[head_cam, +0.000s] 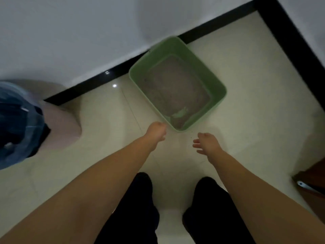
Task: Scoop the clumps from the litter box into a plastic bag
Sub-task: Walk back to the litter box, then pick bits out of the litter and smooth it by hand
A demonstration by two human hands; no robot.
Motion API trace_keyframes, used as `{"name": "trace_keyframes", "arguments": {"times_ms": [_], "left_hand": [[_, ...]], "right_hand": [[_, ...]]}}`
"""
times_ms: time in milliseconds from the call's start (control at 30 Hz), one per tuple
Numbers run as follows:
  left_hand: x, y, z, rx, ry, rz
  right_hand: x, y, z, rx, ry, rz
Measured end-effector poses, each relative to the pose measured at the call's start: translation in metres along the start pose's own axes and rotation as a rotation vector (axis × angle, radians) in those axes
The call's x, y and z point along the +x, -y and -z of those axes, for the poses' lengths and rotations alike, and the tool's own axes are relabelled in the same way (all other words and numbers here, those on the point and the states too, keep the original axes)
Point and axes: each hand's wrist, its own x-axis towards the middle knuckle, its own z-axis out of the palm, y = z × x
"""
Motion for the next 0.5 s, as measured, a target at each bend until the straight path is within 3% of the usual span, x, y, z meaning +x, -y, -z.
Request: {"name": "trace_keyframes", "arguments": {"times_ms": [200,300,500], "left_hand": [[0.137,0.025,-0.035,0.014,-0.249,-0.215],[0.175,0.033,-0.037,0.009,-0.258,-0.41],[0.206,0.017,-0.022,-0.041,-0.254,-0.464]], "right_hand": [[0.126,-0.004,-0.026,0.199,-0.068,0.069],[0.163,-0.002,-0.028,0.265,-0.067,0.11],[0.17,-0.006,-0.036,0.356,0.075,0.182]]}}
